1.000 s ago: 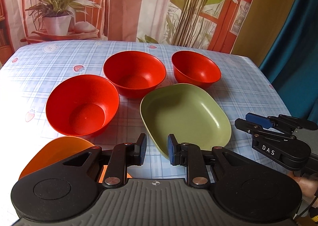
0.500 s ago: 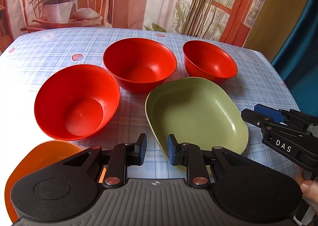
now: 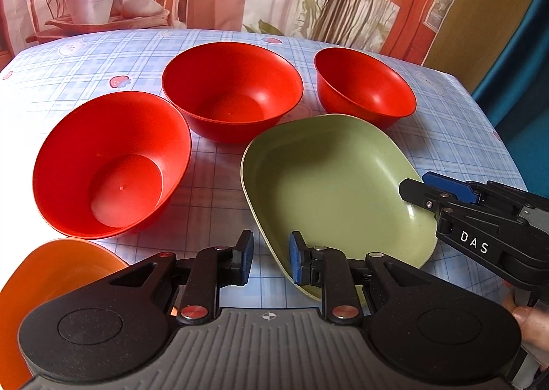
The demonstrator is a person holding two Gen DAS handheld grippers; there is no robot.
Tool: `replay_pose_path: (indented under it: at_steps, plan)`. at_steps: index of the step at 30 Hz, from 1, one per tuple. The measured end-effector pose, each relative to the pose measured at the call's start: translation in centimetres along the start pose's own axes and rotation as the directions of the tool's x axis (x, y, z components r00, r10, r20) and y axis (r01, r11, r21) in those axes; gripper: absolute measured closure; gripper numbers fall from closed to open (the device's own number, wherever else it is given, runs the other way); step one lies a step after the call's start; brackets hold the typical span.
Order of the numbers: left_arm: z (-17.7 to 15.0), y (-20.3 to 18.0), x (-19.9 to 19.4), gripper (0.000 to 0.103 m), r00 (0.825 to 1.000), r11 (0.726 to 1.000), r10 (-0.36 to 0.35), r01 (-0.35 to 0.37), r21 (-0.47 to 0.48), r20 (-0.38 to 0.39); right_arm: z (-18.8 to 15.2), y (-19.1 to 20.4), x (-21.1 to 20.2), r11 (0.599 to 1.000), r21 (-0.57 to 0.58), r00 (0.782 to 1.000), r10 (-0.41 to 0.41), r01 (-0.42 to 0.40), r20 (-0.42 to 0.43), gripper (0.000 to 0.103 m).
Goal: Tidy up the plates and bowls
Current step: 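Move both grippers to the rim of the oval green plate, then close both grippers on the rim of the oval green plate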
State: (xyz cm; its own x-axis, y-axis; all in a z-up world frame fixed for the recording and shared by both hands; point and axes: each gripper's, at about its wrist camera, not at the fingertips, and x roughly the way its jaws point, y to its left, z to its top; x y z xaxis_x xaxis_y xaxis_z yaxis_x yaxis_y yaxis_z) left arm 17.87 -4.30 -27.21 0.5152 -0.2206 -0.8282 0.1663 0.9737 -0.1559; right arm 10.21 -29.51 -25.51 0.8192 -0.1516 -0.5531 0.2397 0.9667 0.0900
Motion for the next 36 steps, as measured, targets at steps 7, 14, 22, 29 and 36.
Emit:
replay_pose_path:
  at_steps: [7,14,22,29,36]
  plan:
    - [-0.1,-0.1,0.1,0.080,1.000,1.000,-0.002,0.002,0.009,-0.004,-0.5,0.2,0.3,1.000,-0.001,1.000,0.016,-0.016,-0.015,0.083]
    - [-0.1,-0.4,0.2,0.082,1.000,1.000,-0.006,0.006,0.015,-0.007,-0.7,0.8,0.2,0.999,-0.012,0.999,0.030,-0.031,-0.018,0.090]
    - [-0.2,-0.7,-0.5,0.083,1.000,1.000,-0.006,0.006,0.027,0.008,-0.7,0.8,-0.3,1.000,-0.011,1.000,0.025,-0.025,-0.011,0.091]
    - [-0.3,-1.0,-1.5,0.082,1.000,0.999,-0.013,0.012,0.037,0.025,-0.8,0.6,-1.0,1.000,-0.009,1.000,0.019,-0.019,-0.004,0.091]
    - [-0.6,-1.0,-2.8,0.082,0.999,0.999,-0.014,0.013,0.037,0.044,-0.6,1.0,-2.1,1.000,-0.014,1.000,0.019,-0.019,0.010,0.091]
